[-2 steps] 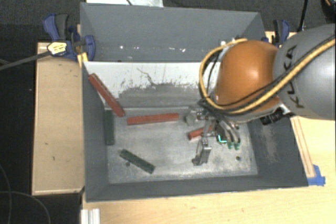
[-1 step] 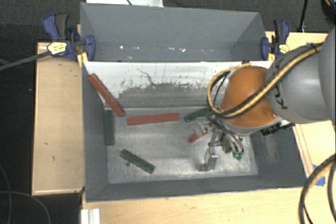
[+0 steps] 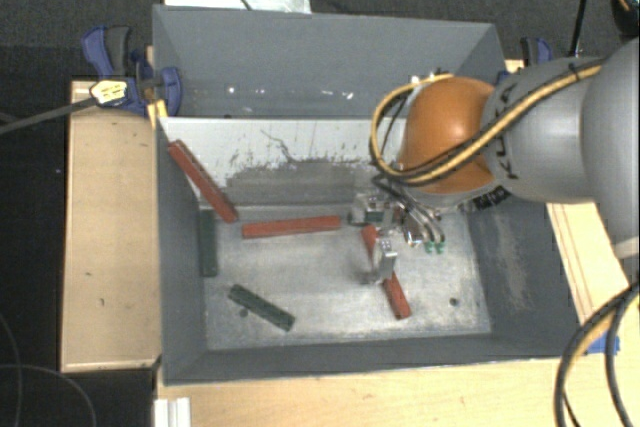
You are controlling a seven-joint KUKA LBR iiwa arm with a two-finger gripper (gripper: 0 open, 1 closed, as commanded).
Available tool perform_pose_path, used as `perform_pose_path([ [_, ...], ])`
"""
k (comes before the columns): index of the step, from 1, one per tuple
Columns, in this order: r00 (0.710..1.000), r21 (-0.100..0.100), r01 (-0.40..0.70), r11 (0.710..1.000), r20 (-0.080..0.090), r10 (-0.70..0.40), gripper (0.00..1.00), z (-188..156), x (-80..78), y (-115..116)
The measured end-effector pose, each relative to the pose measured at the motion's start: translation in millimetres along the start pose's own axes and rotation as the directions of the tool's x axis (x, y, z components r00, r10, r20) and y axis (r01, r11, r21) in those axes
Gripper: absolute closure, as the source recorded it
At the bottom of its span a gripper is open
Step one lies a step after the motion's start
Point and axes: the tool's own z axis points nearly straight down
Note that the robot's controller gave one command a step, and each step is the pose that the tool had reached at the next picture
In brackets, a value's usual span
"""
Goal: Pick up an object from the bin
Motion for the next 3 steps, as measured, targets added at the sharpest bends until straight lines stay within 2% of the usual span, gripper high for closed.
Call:
perform_pose_path([
  [1,0.997,-0.003,-0.076,0.997,0.001,0.076,0.0,-45,-5.4,59],
  [2,1.0,0.0,-0.028,1.0,-0.007,0.028,0.0,3,-12.5,59],
  [3,0.999,-0.001,-0.032,1.0,-0.003,0.032,1.0,-1,-13.6,59],
])
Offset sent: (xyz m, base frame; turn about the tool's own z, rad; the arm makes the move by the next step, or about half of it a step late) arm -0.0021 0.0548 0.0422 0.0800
